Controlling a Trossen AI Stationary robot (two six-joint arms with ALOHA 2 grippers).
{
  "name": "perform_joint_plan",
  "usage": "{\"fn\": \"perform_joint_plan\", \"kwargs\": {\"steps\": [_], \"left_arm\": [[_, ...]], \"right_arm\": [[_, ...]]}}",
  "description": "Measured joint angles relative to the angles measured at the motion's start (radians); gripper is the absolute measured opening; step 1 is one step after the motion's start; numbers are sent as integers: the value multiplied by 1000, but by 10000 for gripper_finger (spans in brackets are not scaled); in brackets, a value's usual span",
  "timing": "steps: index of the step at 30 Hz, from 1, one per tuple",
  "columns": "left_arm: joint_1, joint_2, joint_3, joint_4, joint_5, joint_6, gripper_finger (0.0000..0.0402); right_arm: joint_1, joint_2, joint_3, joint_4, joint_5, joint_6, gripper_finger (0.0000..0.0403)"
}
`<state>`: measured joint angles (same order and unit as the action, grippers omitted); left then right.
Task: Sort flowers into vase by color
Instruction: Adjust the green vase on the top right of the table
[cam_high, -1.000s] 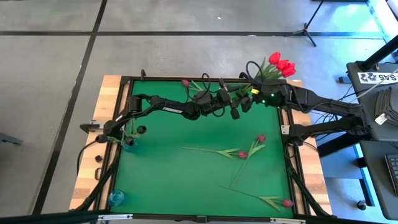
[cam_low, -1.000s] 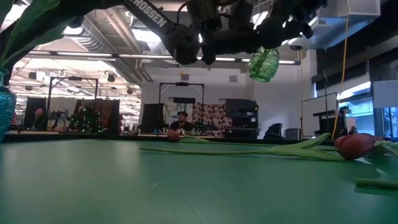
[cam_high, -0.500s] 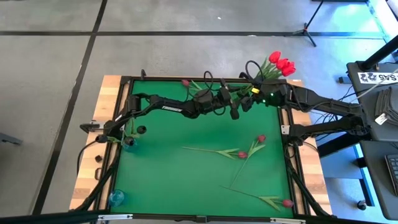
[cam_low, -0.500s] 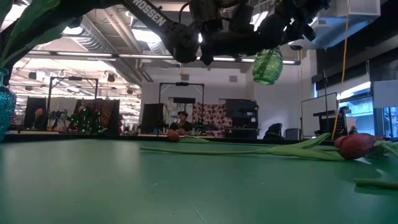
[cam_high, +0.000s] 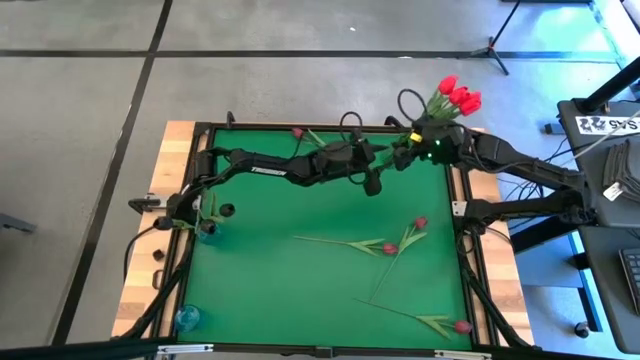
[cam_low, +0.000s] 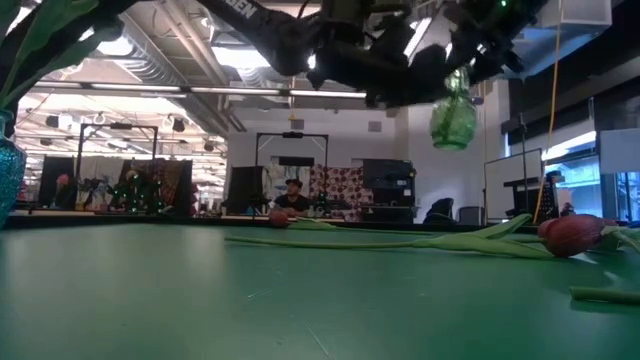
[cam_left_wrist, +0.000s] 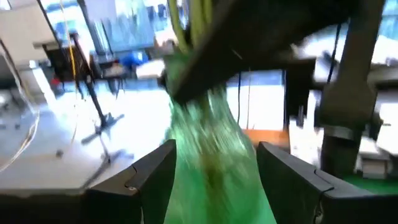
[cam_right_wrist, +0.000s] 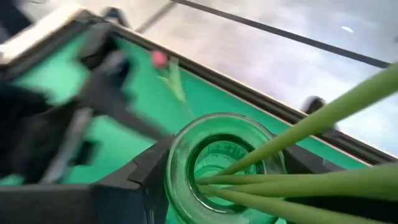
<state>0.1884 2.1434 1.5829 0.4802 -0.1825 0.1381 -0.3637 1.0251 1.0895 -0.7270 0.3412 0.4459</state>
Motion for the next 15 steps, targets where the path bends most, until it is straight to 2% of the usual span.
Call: {"fn": "perform_joint_plan", "kwargs": {"steps": [4,8,15], "left_arm": [[-3,-46,-11,-201,-43,-7,217],[-2,-137,-72,-304,-52,-68,217],[-31,-421,-352,-351,-123,-226,217]], "right_arm": [[-88,-4,1,-64,32,-4,220],[-197,-4,-30,-93,58,-25,220],[-386,5,-202,59,80,-39,220]]}}
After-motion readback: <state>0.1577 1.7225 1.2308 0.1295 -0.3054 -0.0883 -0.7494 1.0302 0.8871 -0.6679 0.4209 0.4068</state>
